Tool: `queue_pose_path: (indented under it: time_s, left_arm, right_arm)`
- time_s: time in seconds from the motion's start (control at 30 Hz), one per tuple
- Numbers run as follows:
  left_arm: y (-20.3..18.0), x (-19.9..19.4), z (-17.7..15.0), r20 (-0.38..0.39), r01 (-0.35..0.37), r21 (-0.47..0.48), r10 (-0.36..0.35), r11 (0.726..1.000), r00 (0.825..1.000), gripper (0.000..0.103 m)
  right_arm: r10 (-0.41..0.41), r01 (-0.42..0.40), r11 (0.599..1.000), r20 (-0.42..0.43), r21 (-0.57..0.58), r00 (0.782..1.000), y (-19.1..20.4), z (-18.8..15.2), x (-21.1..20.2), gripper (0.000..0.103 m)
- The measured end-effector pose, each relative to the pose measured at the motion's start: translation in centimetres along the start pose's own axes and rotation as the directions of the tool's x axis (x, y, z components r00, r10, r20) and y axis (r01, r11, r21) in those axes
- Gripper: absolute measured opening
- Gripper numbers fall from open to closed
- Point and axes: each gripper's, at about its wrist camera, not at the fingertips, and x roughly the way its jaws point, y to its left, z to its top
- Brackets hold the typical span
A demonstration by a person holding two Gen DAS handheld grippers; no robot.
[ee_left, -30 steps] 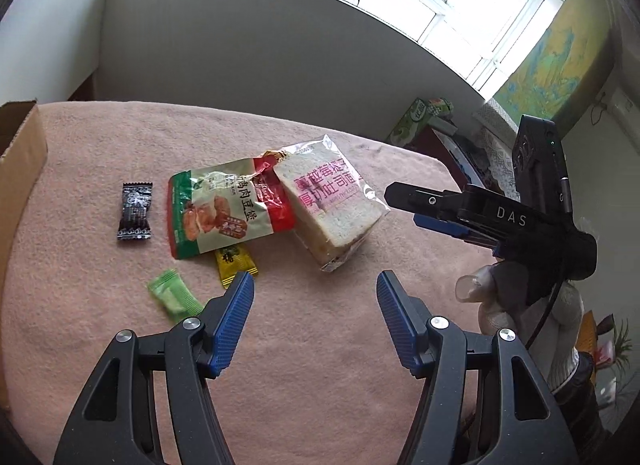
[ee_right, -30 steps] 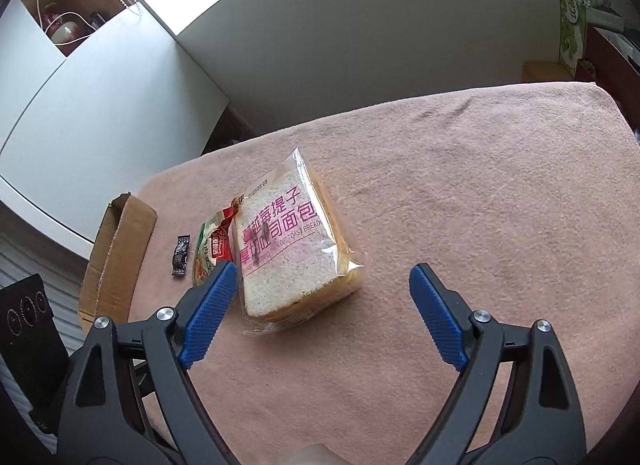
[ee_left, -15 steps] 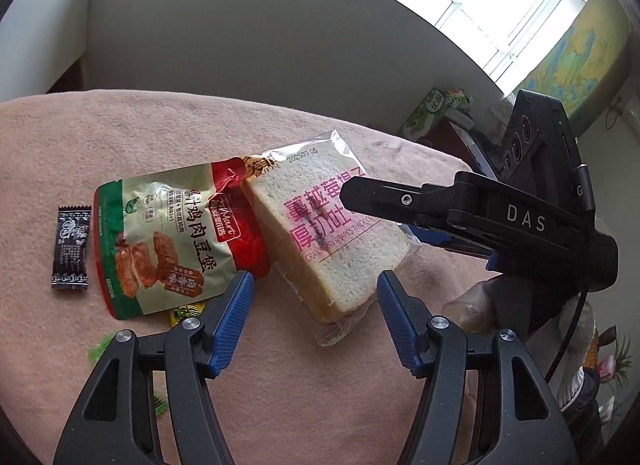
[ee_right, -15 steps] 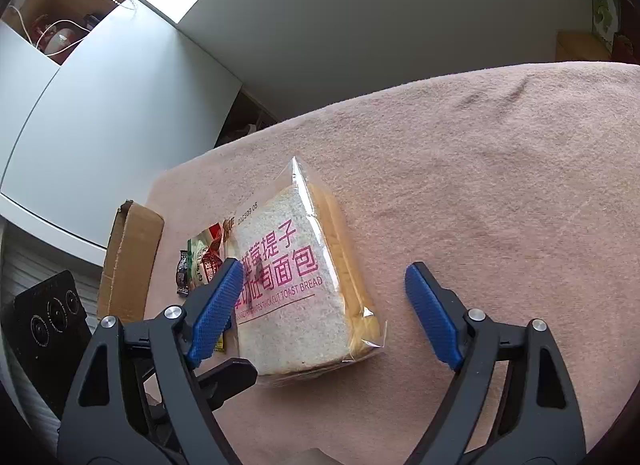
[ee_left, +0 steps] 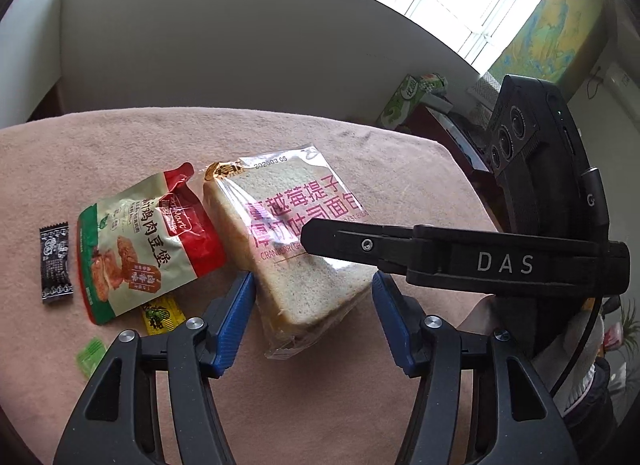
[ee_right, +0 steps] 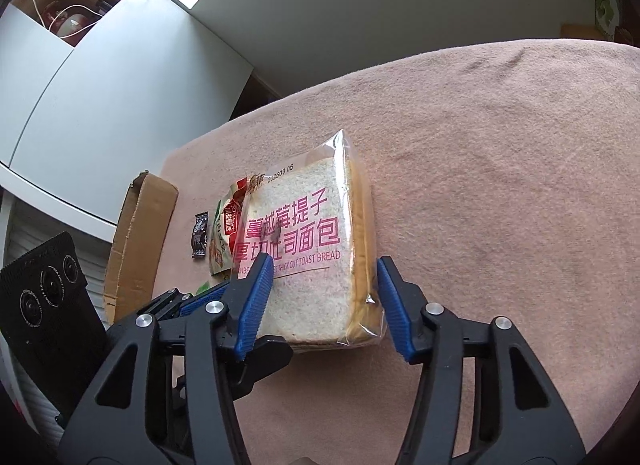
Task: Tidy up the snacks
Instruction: 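Carry the bread bag with the right gripper into the box and release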
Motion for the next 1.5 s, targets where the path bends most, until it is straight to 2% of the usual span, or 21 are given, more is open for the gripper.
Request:
queue_pose_path:
  time_s: [0.37, 0.6, 0.83, 1.2, 1.5]
  left_arm:
    - [-1.4, -4.0, -3.2, 0.011, 0.044, 0.056, -0.045, 0.997, 0.999, 0.059]
    - [-1.9, -6.8, -5.3, 0.049, 0.048, 0.078, -0.052, 0.996, 0.997, 0.059]
    - [0.0, -11.1, -7.8, 0.091, 0.014, 0.064, -0.019, 0.998, 0.996, 0.059]
    - [4.6, -16.9, -9.5, 0.191, -0.083, -0.009, 0.084, 0.996, 0.978, 0.059]
    - [8.0, -20.2, -9.6, 0.260, -0.120, -0.061, 0.131, 0.991, 0.957, 0.059]
  right_arm:
    - [-0.041, 0.043, 0.999, 0.072, -0.021, 0.997, 2.1, -5.2, -4.1, 0.054]
    - [-0.035, 0.040, 0.997, 0.092, -0.060, 0.995, 5.7, -8.7, -5.2, 0.054]
    - [-0.001, 0.012, 0.990, 0.076, -0.141, 0.997, 10.7, -11.0, -4.3, 0.054]
    - [0.059, -0.045, 0.963, 0.045, -0.267, 0.997, 19.0, -11.4, -1.2, 0.054]
    - [0.088, -0.073, 0.937, 0.029, -0.340, 0.996, 24.6, -10.3, 1.2, 0.054]
